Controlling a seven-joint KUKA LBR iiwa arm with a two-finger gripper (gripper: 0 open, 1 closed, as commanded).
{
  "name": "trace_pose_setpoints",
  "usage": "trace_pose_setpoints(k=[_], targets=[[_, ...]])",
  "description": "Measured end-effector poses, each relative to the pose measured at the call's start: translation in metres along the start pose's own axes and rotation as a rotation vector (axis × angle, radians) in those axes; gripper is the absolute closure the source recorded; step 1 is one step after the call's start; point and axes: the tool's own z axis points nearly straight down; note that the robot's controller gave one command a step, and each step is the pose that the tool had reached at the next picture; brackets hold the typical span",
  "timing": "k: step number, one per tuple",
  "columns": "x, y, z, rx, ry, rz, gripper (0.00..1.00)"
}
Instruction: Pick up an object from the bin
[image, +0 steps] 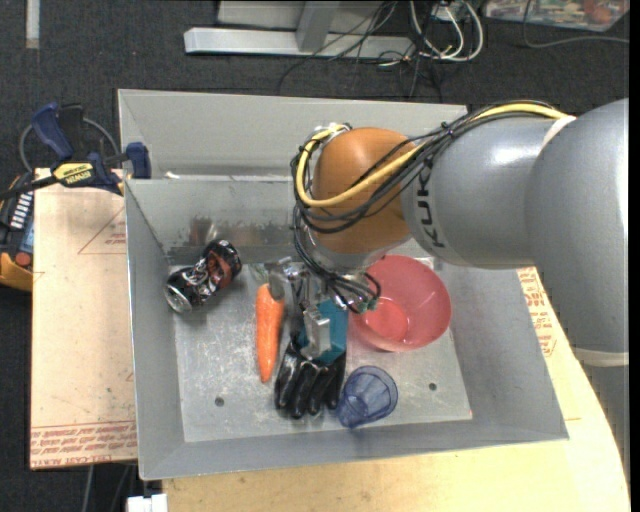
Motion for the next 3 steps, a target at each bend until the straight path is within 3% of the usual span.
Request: trace_pose_setpoints(k=[1,2,3], targets=[[-0.033,-0.003,0.026,-0.022,0.015,-0.424,0.00],[-0.047,0.019,0.025,0.001,-0.014,-0.378,1.00],[-0.047,0.019,0.025,0.001,-0.014,-0.377,1.00]])
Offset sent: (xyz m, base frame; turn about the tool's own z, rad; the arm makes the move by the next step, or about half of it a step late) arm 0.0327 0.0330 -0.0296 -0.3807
